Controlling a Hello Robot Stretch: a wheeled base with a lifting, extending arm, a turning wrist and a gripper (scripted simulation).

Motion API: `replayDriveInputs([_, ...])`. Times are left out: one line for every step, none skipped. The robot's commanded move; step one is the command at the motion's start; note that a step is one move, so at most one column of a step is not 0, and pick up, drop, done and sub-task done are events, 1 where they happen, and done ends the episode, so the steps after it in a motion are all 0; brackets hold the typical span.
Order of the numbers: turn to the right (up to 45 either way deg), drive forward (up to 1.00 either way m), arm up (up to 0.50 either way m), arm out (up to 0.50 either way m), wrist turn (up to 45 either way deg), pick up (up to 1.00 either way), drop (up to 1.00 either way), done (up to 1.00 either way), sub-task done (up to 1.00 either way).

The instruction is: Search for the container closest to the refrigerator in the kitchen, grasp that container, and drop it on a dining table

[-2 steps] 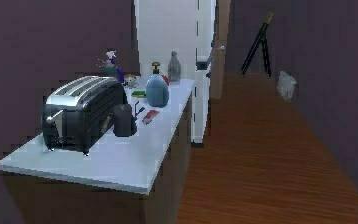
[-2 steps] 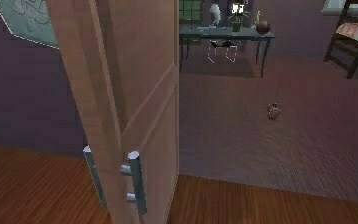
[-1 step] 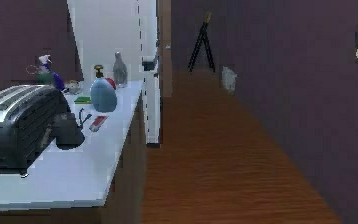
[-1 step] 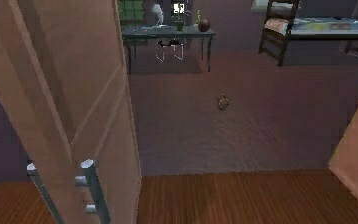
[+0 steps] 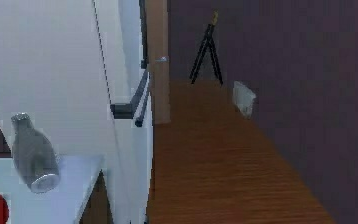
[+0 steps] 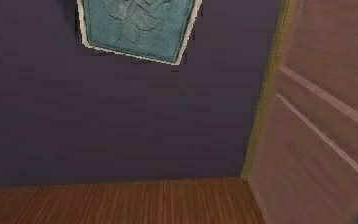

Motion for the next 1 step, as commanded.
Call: replayDriveInputs([12.0,0.0,0.0,0.0,0.0,0.0,0.0,0.0,0.0])
